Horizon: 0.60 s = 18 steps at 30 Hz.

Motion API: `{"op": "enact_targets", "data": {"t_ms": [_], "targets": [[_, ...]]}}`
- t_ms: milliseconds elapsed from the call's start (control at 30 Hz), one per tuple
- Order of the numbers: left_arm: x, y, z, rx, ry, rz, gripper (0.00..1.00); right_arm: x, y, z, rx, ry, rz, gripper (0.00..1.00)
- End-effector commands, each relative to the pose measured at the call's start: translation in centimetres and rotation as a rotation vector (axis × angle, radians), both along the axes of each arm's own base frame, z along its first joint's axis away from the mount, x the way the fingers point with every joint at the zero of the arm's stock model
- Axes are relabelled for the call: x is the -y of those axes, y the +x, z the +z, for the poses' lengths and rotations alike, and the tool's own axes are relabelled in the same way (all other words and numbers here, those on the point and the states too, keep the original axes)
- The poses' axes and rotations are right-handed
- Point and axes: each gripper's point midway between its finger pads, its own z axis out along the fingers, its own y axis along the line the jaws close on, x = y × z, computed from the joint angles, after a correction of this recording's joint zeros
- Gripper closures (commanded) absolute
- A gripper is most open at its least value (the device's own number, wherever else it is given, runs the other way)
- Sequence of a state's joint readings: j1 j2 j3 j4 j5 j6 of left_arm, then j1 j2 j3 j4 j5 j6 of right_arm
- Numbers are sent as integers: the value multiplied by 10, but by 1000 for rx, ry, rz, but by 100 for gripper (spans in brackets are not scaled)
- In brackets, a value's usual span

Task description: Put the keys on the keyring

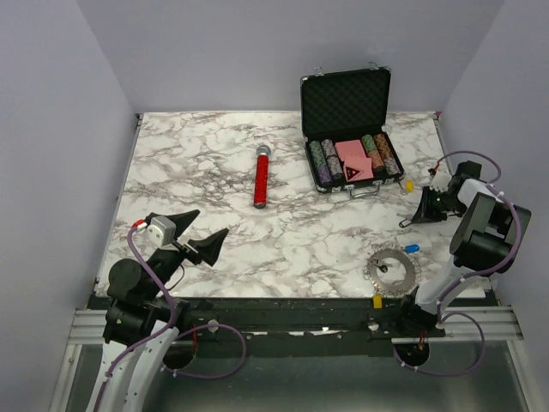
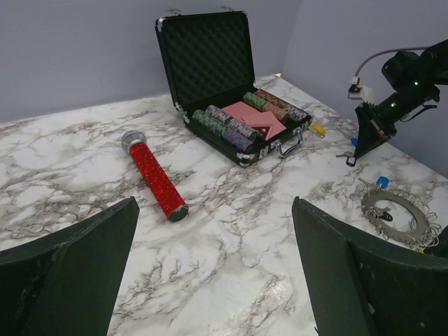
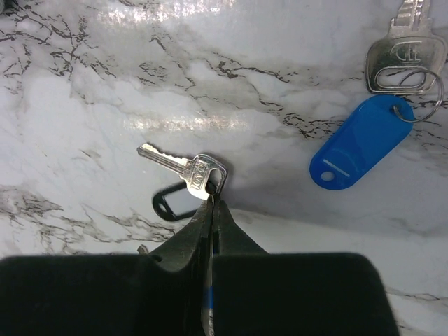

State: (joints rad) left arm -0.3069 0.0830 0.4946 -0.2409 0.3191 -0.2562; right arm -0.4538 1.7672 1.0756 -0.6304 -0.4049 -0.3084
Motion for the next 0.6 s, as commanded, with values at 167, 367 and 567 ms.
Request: {"op": "enact_targets", "data": {"t_ms": [167,367,567], "targets": [[1,-2,4,16,-10,-12,1,-4,-2,19,71,8,41,100],[2,-3,5,17,-12,-17,1,-10,0,49,167,-10,124,100],[8,-4,3,5,-12,-53,1,-25,-10,81,239,11,258,100]]}}
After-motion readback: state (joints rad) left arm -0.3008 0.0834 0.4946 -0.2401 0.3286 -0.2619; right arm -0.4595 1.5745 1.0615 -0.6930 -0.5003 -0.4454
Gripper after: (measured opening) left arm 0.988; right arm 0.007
